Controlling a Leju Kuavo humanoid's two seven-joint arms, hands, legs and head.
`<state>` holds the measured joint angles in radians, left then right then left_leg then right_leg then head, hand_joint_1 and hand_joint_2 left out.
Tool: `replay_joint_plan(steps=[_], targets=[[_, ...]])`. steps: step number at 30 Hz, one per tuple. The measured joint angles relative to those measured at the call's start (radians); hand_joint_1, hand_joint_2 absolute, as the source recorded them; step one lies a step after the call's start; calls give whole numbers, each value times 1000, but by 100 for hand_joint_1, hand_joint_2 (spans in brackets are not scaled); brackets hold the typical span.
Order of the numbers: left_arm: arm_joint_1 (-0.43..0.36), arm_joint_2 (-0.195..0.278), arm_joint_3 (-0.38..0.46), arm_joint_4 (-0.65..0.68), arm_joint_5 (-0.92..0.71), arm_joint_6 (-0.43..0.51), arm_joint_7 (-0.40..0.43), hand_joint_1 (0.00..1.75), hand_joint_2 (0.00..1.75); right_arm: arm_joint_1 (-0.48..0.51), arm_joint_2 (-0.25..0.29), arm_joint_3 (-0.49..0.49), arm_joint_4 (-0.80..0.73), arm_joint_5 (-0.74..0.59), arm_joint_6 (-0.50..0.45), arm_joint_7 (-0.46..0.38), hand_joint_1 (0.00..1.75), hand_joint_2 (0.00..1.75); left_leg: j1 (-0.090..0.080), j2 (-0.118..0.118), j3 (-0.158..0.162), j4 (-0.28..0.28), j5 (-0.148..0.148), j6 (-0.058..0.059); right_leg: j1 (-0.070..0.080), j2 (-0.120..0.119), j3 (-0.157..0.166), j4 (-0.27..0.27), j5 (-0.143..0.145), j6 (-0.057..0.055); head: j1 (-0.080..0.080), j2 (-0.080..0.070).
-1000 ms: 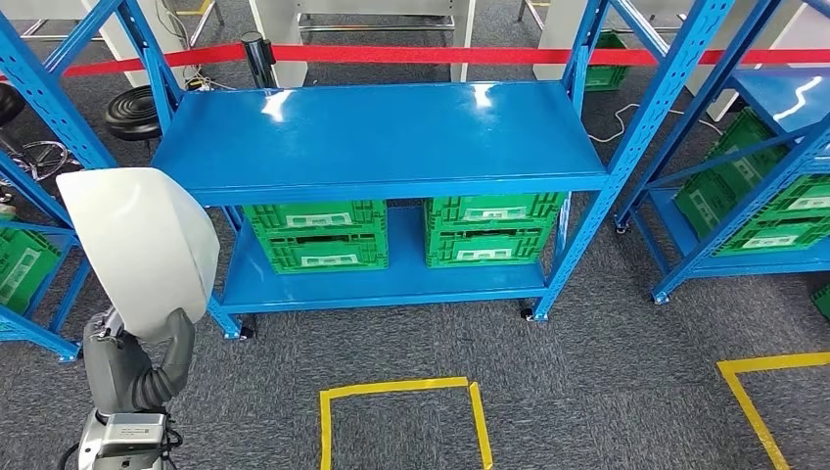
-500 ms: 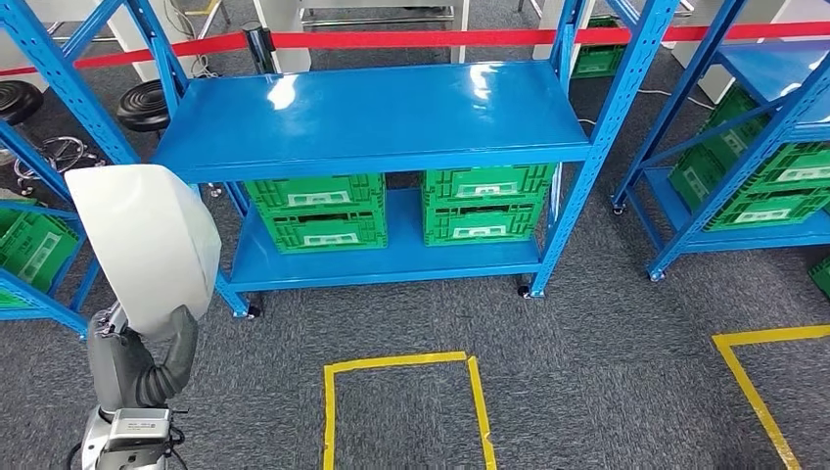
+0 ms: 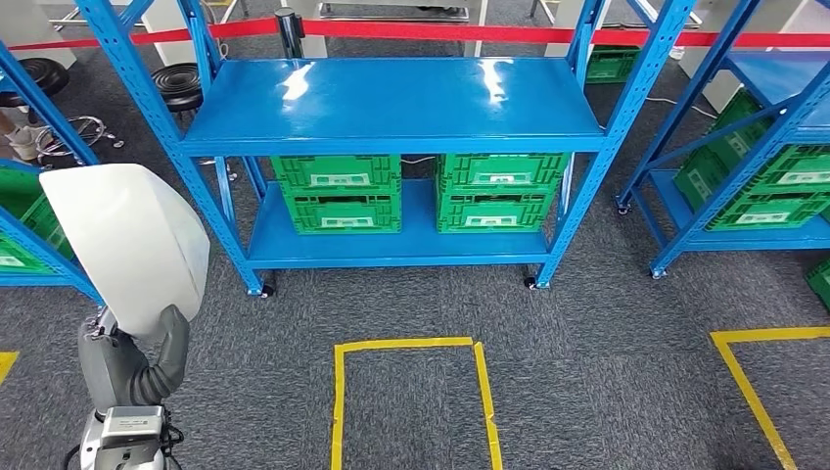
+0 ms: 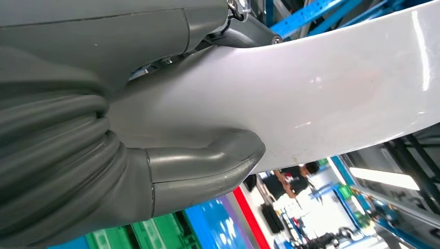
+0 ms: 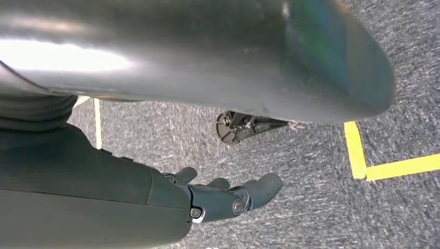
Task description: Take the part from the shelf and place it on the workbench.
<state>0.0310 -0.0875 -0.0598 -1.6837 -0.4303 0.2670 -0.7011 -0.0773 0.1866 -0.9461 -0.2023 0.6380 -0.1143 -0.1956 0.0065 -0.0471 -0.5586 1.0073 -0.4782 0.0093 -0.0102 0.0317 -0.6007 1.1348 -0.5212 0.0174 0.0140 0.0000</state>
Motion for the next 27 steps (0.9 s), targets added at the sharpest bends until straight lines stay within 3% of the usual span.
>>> replay_joint_plan(steps=[1, 3, 5, 6, 8, 10, 11, 12, 13, 15, 17, 18, 20, 21, 23, 24, 25, 26, 27], targets=[[-1, -1, 0, 2, -2, 2, 0, 175, 175, 1, -1, 0, 0, 0, 0, -1, 0, 0, 0, -8, -4, 1, 4, -4, 1, 18, 46, -67, 10, -5, 0, 0], [-4, -4, 1, 5, -10, 6, 0, 175, 175, 2, -4, 0, 0, 2, 1, 2, 0, 0, 2, -24, -10, 3, 12, -15, 4, 38, 84, -130, 9, -13, 1, 0], [-6, -7, 1, 6, -22, 10, 1, 175, 175, 3, -3, 1, 0, 4, 1, 5, 0, 0, 4, -41, -16, 2, 20, -28, 4, 18, 84, -138, 14, -20, 3, 0], [-7, -8, 1, 6, -29, 11, 2, 175, 175, 2, -2, 1, 0, 3, 0, 6, 0, 0, 2, -36, -23, 9, 16, -33, 1, 6, 84, -143, 17, -27, 2, 0], [-10, -9, 0, 6, -49, 14, 8, 175, 175, 3, -2, 1, 0, 2, 0, 9, 0, 0, 0, -2, -58, 75, -28, -41, -4, -21, 80, -150, 25, -39, -2, 0], [-8, -11, -3, 6, -71, 22, 14, 175, 175, 7, -2, 0, 0, 2, 3, 13, 0, 0, 1, 30, -114, 206, -98, -49, -3, -47, 73, -149, 28, -44, -6, 0], [-2, -13, -6, 6, -80, 29, 16, 175, 175, 10, -2, 0, 0, 4, 5, 15, 0, 0, 3, 36, -135, 260, -118, -53, -2, -60, 70, -148, 29, -44, -6, 0], [7, -14, -8, 4, -87, 37, 16, 175, 175, 12, -1, 1, 0, 6, 7, 13, 0, 0, 5, 39, -139, 282, -118, -56, -2, -73, 67, -146, 30, -44, -6, 0], [17, -15, -9, 0, -91, 43, 16, 175, 175, 14, -1, 1, 0, 9, 8, 8, 0, 0, 7, 43, -124, 265, -100, -58, -2, -85, 65, -144, 30, -44, -6, 0], [32, -18, -10, -12, -95, 53, 16, 175, 175, 15, 1, 1, 0, 12, 9, -10, 0, 0, 9, 73, -46, 134, -44, -59, -2, -107, 65, -139, 27, -39, -6, 0], [42, -22, -10, -27, -97, 56, 19, 175, 175, 15, 1, 1, 0, 16, 12, -27, 0, 0, 2, 110, 14, 29, -16, -47, 2, -126, 64, -132, 24, -29, -5, 0], [48, -24, -10, -33, -99, 56, 21, 175, 175, 15, 0, 1, 0, 19, 14, -32, 0, 0, -2, 119, 22, 10, -17, -37, 5, -134, 65, -130, 23, -24, -5, 0], [63, -27, -10, -43, -103, 57, 25, 175, 175, 13, -1, 3, 0, 23, 19, -35, 0, 0, -4, 102, 14, 8, -16, -19, 8, -152, 67, -128, 22, -13, -4, 0], [69, -28, -10, -48, -104, 57, 26, 175, 175, 12, -2, 4, 0, 24, 21, -36, 0, 0, -2, 90, 11, 6, -15, -11, 6, -142, 66, -122, 14, -6, -3, 0], [75, -31, -9, -55, -105, 58, 26, 175, 175, 12, -3, 5, 0, 25, 22, -37, 0, 0, 2, 68, 8, 2, -7, 3, 2, -91, 42, -63, -29, 6, -1, 0], [76, -33, -9, -57, -105, 58, 26, 175, 175, 13, -3, 5, 0, 26, 21, -37, 0, 0, 3, 56, 3, 2, -4, 7, 0, -60, 15, -2, -65, 10, 0, 0], [77, -35, -9, -58, -105, 58, 27, 175, 175, 14, -4, 5, 0, 26, 21, -36, 0, 0, 3, 44, -1, 3, -1, 10, 0, -45, -17, 69, -99, 10, 1, 0], [80, -37, -9, -58, -105, 59, 27, 175, 175, 16, -4, 5, 0, 26, 21, -37, 0, 0, 2, 30, -4, 4, 1, 11, 1, -39, -47, 132, -123, 9, 1, 0], [84, -37, -9, -59, -106, 60, 27, 175, 175, 18, -4, 5, 0, 26, 21, -37, 0, 0, 1, 15, -7, 5, 3, 11, 2, -37, -63, 165, -128, 7, 1, 0]])
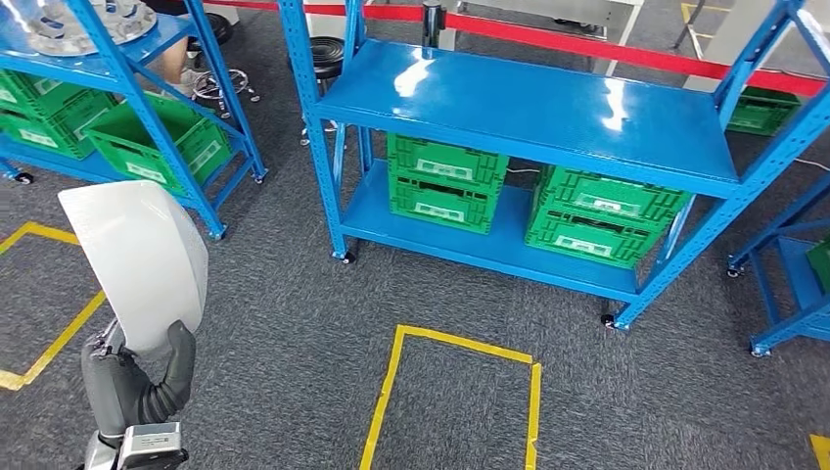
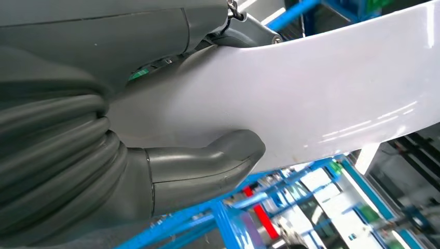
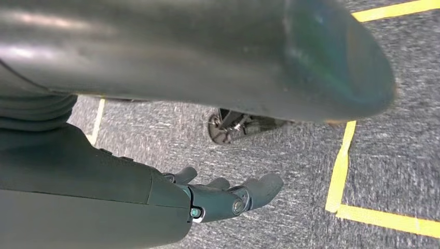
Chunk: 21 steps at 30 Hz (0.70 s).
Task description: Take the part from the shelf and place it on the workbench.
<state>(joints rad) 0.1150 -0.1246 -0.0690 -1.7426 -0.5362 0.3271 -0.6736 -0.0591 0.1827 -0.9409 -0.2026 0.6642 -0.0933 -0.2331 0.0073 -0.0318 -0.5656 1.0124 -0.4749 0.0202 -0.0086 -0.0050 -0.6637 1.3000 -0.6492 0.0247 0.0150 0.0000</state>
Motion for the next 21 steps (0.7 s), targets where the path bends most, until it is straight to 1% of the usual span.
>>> replay_joint_plan(steps=[1, 2, 3, 4, 5, 6, 7, 8, 9, 10, 11, 12, 13, 14, 15, 16, 17, 18, 19, 20, 21], targets=[[7, 0, 0, -2, -1, 2, 1, 175, 175, 1, 0, 0, 0, 0, 1, -1, 0, 0, -1, -15, -2, 2, 1, -1, 0, 2, 3, -8, 17, -3, 0, 0], [15, 0, 1, -7, -1, 5, 2, 175, 175, 2, 0, 0, 0, 1, 3, -3, 0, 0, -1, -29, -2, 3, 2, -2, 0, 10, 26, -56, 51, -8, 0, 0], [24, 0, 1, -13, -2, 8, 3, 175, 175, 2, 0, 0, 0, 2, 6, -6, 0, 0, 0, -43, -3, 5, 3, -4, 0, 29, 61, -129, 90, -13, 0, 0], [31, 0, 2, -20, 0, 9, 3, 175, 175, 2, -2, 0, 0, 3, 8, -8, 0, 0, -1, -55, -5, 7, 4, -7, 0, 55, 94, -200, 118, -19, 0, 0], [37, 0, 3, -26, 3, 8, 2, 175, 175, 2, -3, 0, 0, 5, 11, -10, 0, 0, -1, -67, -9, 9, 6, -12, 0, 76, 117, -253, 135, -21, 0, 0], [41, 0, 4, -29, 8, 5, 0, 175, 175, 2, -4, 1, 0, 5, 14, -12, 0, 0, 0, -79, -13, 9, 9, -19, 1, 89, 127, -280, 140, -23, -1, 0], [43, 0, 4, -31, 15, 0, -4, 175, 175, 2, -4, 1, 0, 5, 15, -14, 0, 0, 1, -91, -17, 8, 12, -26, 2, 87, 129, -286, 138, -24, -1, 0], [44, 1, 5, -31, 23, -5, -9, 175, 175, 1, -4, 1, 0, 4, 16, -16, 0, 0, 3, -105, -23, 5, 17, -34, 1, 73, 129, -289, 141, -26, 0, 0], [45, 1, 5, -30, 29, -9, -15, 175, 175, 0, -3, 1, 0, 2, 16, -18, 0, 0, 3, -101, -27, 7, 18, -40, 0, 59, 130, -293, 144, -31, -1, 0], [43, 2, 5, -28, 33, -12, -19, 175, 175, -1, -3, 1, 0, 0, 16, -19, 0, 0, 1, -80, -35, 19, 9, -45, -2, 44, 132, -297, 148, -38, -3, 0], [40, 2, 5, -26, 36, -14, -21, 175, 175, -1, -2, 1, 0, -2, 15, -21, 0, 0, 0, -50, -51, 51, -11, -50, -4, 29, 132, -302, 151, -45, -6, 0], [35, 3, 5, -23, 39, -15, -23, 175, 175, -1, -2, 0, 0, -6, 14, -23, 0, 0, 0, -14, -74, 104, -43, -54, -3, 14, 132, -304, 151, -49, -8, 0], [29, 3, 5, -17, 43, -18, -25, 175, 175, 0, -2, 0, 0, -11, 13, -25, 0, 0, 0, 9, -105, 172, -78, -59, -3, -1, 131, -304, 151, -52, -11, 0], [23, 3, 5, -10, 49, -20, -26, 175, 175, 1, -2, -1, 0, -16, 9, -28, 0, 0, 2, 19, -134, 237, -107, -63, -2, -17, 130, -303, 151, -53, -12, 0], [16, 3, 5, 0, 56, -23, -26, 175, 175, 2, -2, -2, 0, -20, 5, -30, 0, 0, 5, 23, -151, 279, -119, -67, -2, -33, 129, -303, 151, -53, -12, 0], [8, 4, 5, 11, 62, -25, -26, 175, 175, 2, -2, -2, 0, -23, 0, -32, 0, 0, 6, 27, -149, 284, -112, -69, -2, -48, 129, -302, 150, -53, -12, 0], [-1, 5, 5, 23, 68, -26, -26, 175, 175, 2, -2, -3, 0, -24, -3, -34, 0, 0, 8, 33, -126, 248, -88, -70, -2, -62, 129, -301, 150, -52, -12, 0], [-10, 6, 5, 33, 72, -25, -26, 175, 175, 1, -2, -3, 0, -24, -6, -36, 0, 0, 8, 48, -87, 179, -54, -70, -2, -74, 130, -299, 148, -49, -12, 0], [-19, 8, 5, 43, 75, -25, -24, 175, 175, 1, -2, -3, 0, -22, -7, -39, 0, 0, 5, 72, -47, 107, -31, -66, 0, -85, 131, -296, 145, -46, -12, 0], [-25, 8, 4, 53, 75, -24, -22, 175, 175, 1, -2, -3, 0, -19, -7, -41, 0, 0, 3, 90, -15, 49, -15, -59, 3, -95, 131, -294, 143, -41, -11, 0], [-30, 10, 4, 62, 73, -23, -19, 175, 175, 1, -3, -3, 0, -15, -8, -43, 0, 0, 0, 102, 1, 15, -9, -51, 6, -104, 132, -292, 141, -35, -11, 0]])
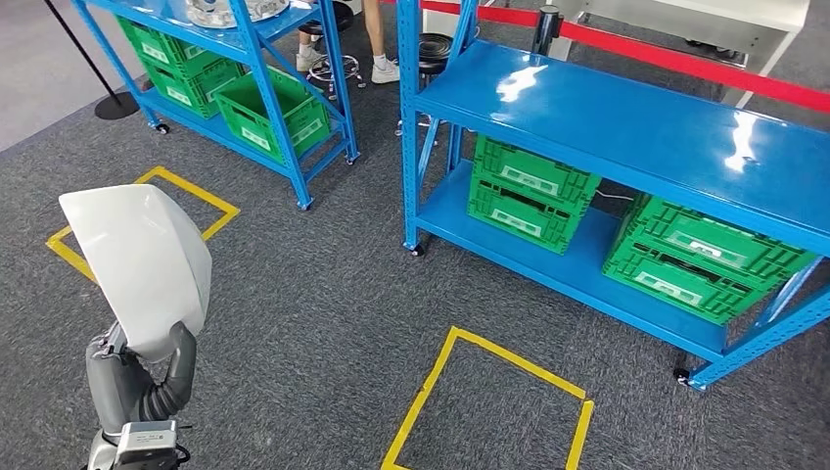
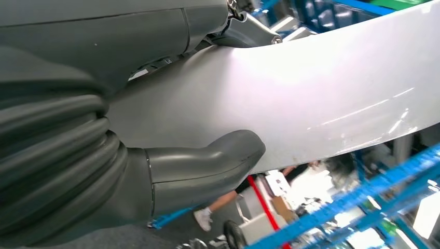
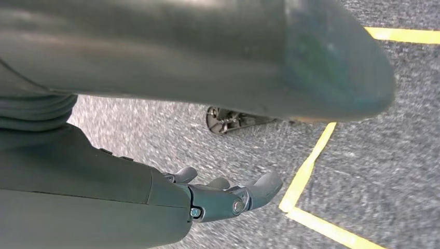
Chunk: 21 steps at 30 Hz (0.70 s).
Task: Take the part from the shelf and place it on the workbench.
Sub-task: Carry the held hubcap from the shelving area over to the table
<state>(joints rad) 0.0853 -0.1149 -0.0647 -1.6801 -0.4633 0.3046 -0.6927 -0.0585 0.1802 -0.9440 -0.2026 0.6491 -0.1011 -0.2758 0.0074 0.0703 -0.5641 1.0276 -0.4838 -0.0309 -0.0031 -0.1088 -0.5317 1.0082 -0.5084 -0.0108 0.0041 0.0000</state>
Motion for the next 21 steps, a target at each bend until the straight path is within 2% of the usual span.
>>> replay_joint_plan(steps=[1, 3, 4, 5, 7, 8, 9, 10, 11, 12, 14, 15, 16, 18, 19, 20, 21], targets=[[-2, 2, 0, 9, -3, 2, 4, 175, 175, 0, 0, 0, 0, 4, -1, -1, 0, 0, -3, 0, 2, -10, -2, 9, 3, -9, 0, 1, -1, 5, 1, 0], [0, 7, 0, 24, -1, 4, 6, 175, 175, -1, -1, 0, 0, 11, -3, -1, 0, 0, -3, -24, -4, -12, 4, 23, 1, -22, 3, 1, -2, 17, 1, 0], [-1, 10, 0, 31, 8, 5, 4, 175, 175, -2, -1, 0, 0, 15, -5, -1, 0, 0, -1, -36, -4, -14, 7, 30, -1, -9, 2, 10, -12, 23, 2, 0], [-3, 12, 0, 37, 21, 4, 0, 175, 175, -2, -1, 0, 0, 17, -7, 3, 0, 0, 1, -47, -5, -17, 11, 36, -3, 16, -9, 39, -32, 28, 3, 0], [-13, 14, -1, 55, 49, 1, -5, 175, 175, -2, -1, 0, 0, 21, -12, 20, 0, 0, 4, -70, -7, -18, 16, 45, -7, 79, -62, 156, -97, 35, 7, 0], [-21, 15, -2, 67, 58, 0, -6, 175, 175, 0, -1, 0, 0, 22, -15, 35, 0, 0, 4, -83, -11, -18, 18, 47, -7, 95, -97, 227, -126, 35, 8, 0], [-28, 15, -4, 79, 65, 2, -7, 175, 175, 1, -1, 0, 0, 21, -19, 51, 0, 0, 3, -98, -14, -16, 19, 48, -7, 102, -124, 277, -139, 35, 8, 0], [-36, 16, -6, 91, 70, 5, -7, 175, 175, 2, -1, 0, 0, 21, -23, 67, 0, 0, 3, -113, -16, -14, 21, 47, -7, 105, -134, 293, -133, 34, 8, 0], [-43, 16, -7, 100, 73, 10, -7, 175, 175, 2, -1, 0, 0, 21, -28, 80, 0, 0, 3, -129, -18, -11, 21, 46, -7, 108, -125, 268, -107, 32, 8, 0], [-48, 16, -8, 108, 76, 16, -7, 175, 175, 3, -1, 0, 0, 21, -32, 90, 0, 0, 3, -145, -19, -8, 22, 44, -8, 119, -97, 206, -68, 29, 8, 0], [-52, 16, -7, 117, 81, 25, -8, 175, 175, 3, -1, 0, 0, 24, -40, 92, 0, 0, 3, -170, -22, -3, 23, 36, -11, 163, -38, 71, -14, 24, 8, 0], [-52, 17, -6, 120, 86, 29, -8, 175, 175, 3, -1, 0, 0, 27, -44, 88, 0, 0, 2, -180, -26, -1, 24, 29, -11, 178, -22, 32, -3, 21, 8, 0], [-50, 18, -5, 121, 93, 33, -8, 175, 175, 3, -1, 0, 0, 31, -47, 82, 0, 0, 3, -189, -30, -2, 27, 22, -9, 184, -18, 19, -2, 18, 8, 0], [-43, 22, -2, 121, 107, 41, -9, 175, 175, 2, 0, 0, 0, 37, -49, 76, 0, 0, 5, -205, -39, -7, 33, 7, -6, 161, -18, 15, 4, 7, 7, 0], [-39, 25, -1, 120, 112, 45, -9, 175, 175, 2, 0, 0, 0, 39, -49, 75, 0, 0, 5, -192, -44, -2, 30, 2, -6, 149, -17, 11, 7, -1, 7, 0], [-37, 28, 0, 120, 115, 48, -9, 175, 175, 3, 0, 0, 0, 41, -49, 76, 0, 0, 4, -166, -56, 19, 14, -3, -7, 135, -17, 7, 10, -9, 5, 0], [-36, 30, 0, 120, 117, 51, -9, 175, 175, 4, 0, 0, 0, 42, -49, 79, 0, 0, 3, -134, -76, 61, -13, -6, -7, 121, -17, 5, 11, -16, 4, 0]])
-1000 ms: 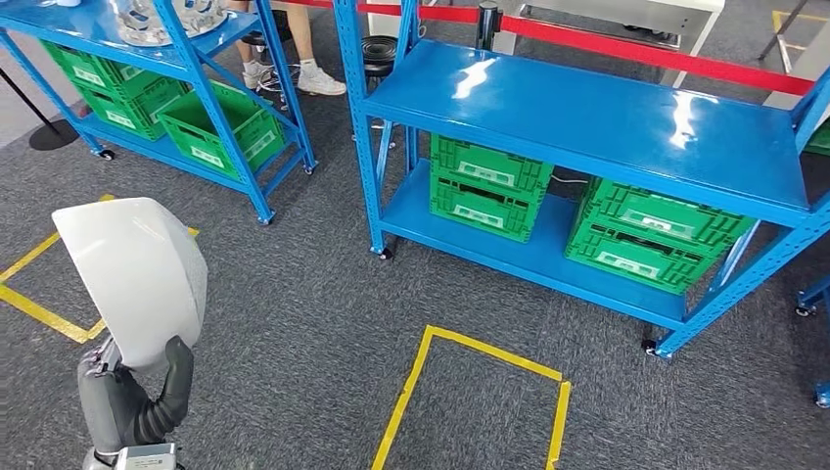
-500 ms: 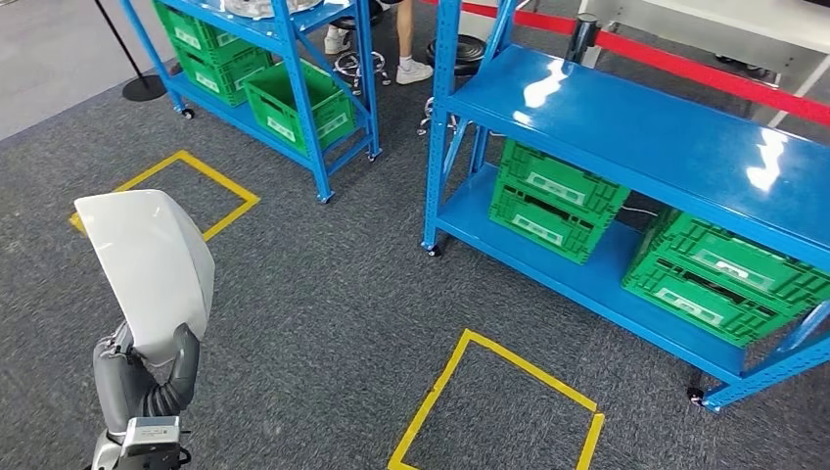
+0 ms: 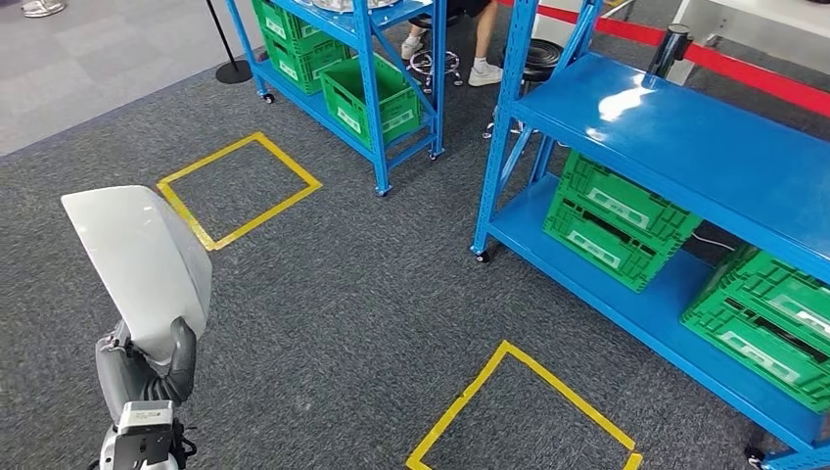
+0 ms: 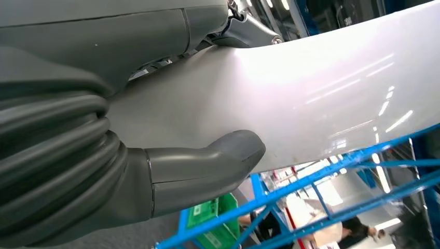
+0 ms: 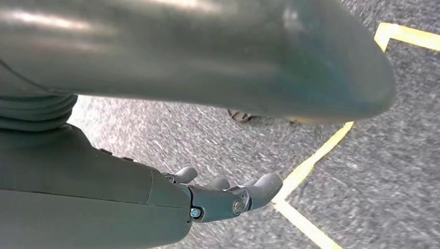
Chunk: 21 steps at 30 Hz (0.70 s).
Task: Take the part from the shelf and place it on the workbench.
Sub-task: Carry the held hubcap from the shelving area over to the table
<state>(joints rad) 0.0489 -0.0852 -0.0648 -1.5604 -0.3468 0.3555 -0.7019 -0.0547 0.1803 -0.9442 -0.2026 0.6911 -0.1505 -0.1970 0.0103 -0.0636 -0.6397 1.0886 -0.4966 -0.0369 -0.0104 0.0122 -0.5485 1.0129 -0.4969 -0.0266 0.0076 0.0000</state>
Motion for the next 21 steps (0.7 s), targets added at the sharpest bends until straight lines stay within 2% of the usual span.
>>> replay_joint_plan(steps=[1, 2, 3, 4, 5, 6, 8, 9, 10, 12, 13, 14, 16, 17, 18, 19, 20, 21], targets=[[0, 1, 0, 1, 0, 3, 0, 175, 175, 2, 0, 0, 0, 2, -2, 5, 0, 0, -1, 31, -28, 62, -36, -3, 2, -15, -1, 0, -1, -4, -2, 0], [0, 2, 0, 2, 0, 8, 0, 175, 175, 3, 0, 0, 0, 6, -4, 11, 0, 0, 0, 47, -60, 133, -71, -6, 3, -31, -2, 0, -1, -7, -3, 0], [2, 2, 0, 5, -3, 14, 0, 175, 175, 4, -1, 0, 0, 11, -6, 16, 0, 0, 0, 53, -83, 190, -94, -9, 5, -47, -2, 0, -2, -7, -2, 0], [5, 3, 0, 7, -7, 21, 1, 175, 175, 5, -2, 0, 0, 18, -6, 19, 0, 0, 1, 56, -92, 217, -99, -10, 5, -63, -3, 0, -2, -8, -2, 0], [11, 3, 1, 6, -11, 28, 1, 175, 175, 4, -2, 1, 0, 27, -4, 21, 0, 0, 1, 60, -79, 203, -86, -10, 6, -77, -2, 0, -3, -7, -2, 0], [19, 4, 3, 3, -14, 34, 1, 175, 175, 4, -2, 3, 0, 36, 1, 21, 0, 0, 0, 70, -45, 149, -59, -8, 6, -90, -1, 0, -3, -6, -2, 0], [34, 4, 9, -13, -13, 37, 1, 175, 175, 3, -4, 8, 0, 50, 10, 20, 0, 0, -3, 122, 40, 5, -9, 0, 10, -112, 4, 2, -8, 0, -2, 0], [40, 4, 12, -21, -11, 37, 1, 175, 175, 3, -5, 10, 0, 54, 12, 20, 0, 0, -6, 142, 68, -43, 4, 6, 12, -122, 7, 3, -10, 5, -1, 0], [44, 4, 13, -28, -10, 37, 0, 175, 175, 2, -6, 12, 0, 56, 14, 20, 0, 0, -8, 154, 79, -66, 8, 13, 15, -133, 9, 4, -11, 10, 0, 0], [55, 5, 17, -39, -9, 37, 0, 175, 175, 0, -8, 15, 0, 59, 15, 20, 0, 0, -11, 131, 73, -70, 10, 25, 15, -154, 14, 2, -13, 21, 2, 0], [61, 6, 20, -44, -9, 37, 0, 175, 175, -1, -9, 17, 0, 60, 15, 20, 0, 0, -10, 118, 73, -72, 13, 31, 12, -146, 15, 6, -19, 28, 2, 0], [64, 6, 23, -49, -9, 37, 0, 175, 175, -1, -9, 19, 0, 61, 15, 19, 0, 0, -8, 104, 72, -75, 17, 37, 9, -121, 12, 21, -32, 35, 3, 0], [68, 5, 26, -54, -2, 31, -1, 175, 175, 0, -11, 23, 0, 64, 17, 8, 0, 0, -3, 77, 73, -78, 23, 47, 4, -50, -28, 116, -90, 45, 7, 0], [70, 5, 28, -54, 4, 26, 0, 175, 175, 2, -11, 24, 0, 66, 19, -7, 0, 0, -3, 62, 70, -78, 25, 49, 3, -28, -60, 186, -125, 47, 7, 0], [74, 4, 31, -54, 11, 19, 0, 175, 175, 3, -12, 25, 0, 69, 22, -28, 0, 0, -3, 47, 68, -77, 26, 50, 3, -19, -92, 249, -149, 48, 8, 0], [80, 4, 35, -53, 16, 13, 0, 175, 175, 3, -13, 27, 0, 71, 26, -52, 0, 0, -3, 31, 66, -75, 27, 50, 3, -16, -110, 284, -153, 47, 8, 0], [84, 4, 40, -52, 19, 7, 0, 175, 175, 2, -14, 28, 0, 73, 29, -76, 0, 0, -4, 15, 65, -72, 27, 50, 2, -15, -111, 280, -137, 46, 8, 0], [87, 4, 43, -52, 20, 3, 0, 175, 175, 1, -16, 29, 0, 74, 33, -93, 0, 0, -3, -1, 64, -69, 27, 49, 1, -10, -93, 237, -104, 44, 8, 0]])
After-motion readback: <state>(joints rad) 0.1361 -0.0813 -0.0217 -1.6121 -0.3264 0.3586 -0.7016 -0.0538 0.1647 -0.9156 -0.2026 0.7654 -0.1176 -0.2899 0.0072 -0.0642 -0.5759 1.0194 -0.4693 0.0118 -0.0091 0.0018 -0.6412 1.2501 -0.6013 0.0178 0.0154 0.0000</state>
